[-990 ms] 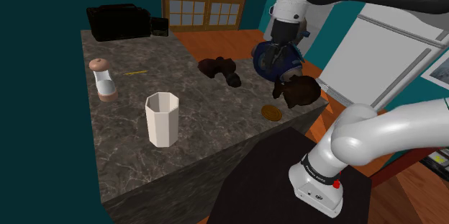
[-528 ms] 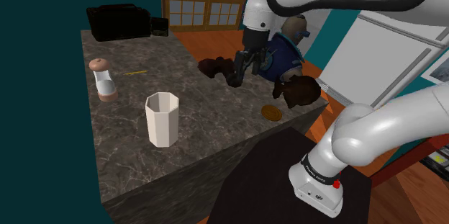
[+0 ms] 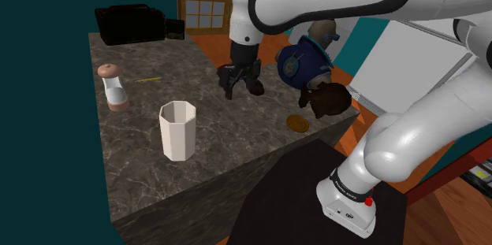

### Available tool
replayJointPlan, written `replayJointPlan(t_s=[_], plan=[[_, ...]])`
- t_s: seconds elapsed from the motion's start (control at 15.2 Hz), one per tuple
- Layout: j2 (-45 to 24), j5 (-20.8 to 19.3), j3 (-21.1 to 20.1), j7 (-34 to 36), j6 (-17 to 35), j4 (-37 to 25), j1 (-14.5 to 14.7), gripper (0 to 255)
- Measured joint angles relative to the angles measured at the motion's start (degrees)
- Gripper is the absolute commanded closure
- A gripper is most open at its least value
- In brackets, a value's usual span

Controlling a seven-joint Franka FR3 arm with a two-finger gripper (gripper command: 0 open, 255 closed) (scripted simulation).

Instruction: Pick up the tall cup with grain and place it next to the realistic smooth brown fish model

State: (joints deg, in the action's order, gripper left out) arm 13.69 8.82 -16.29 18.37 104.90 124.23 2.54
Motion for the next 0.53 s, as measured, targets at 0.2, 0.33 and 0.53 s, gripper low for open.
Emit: replayJointPlan(t_s=[0.2, 0.33, 0.53], plan=[[-6.5, -1.3, -2.3, 4.2, 2.0, -4.9, 0.7, 0], [-11.0, -2.7, -3.4, 6.8, 3.2, -8.4, 1.3, 0], [-17.5, -5.0, -4.4, 10.2, 4.6, -13.5, 2.2, 0]])
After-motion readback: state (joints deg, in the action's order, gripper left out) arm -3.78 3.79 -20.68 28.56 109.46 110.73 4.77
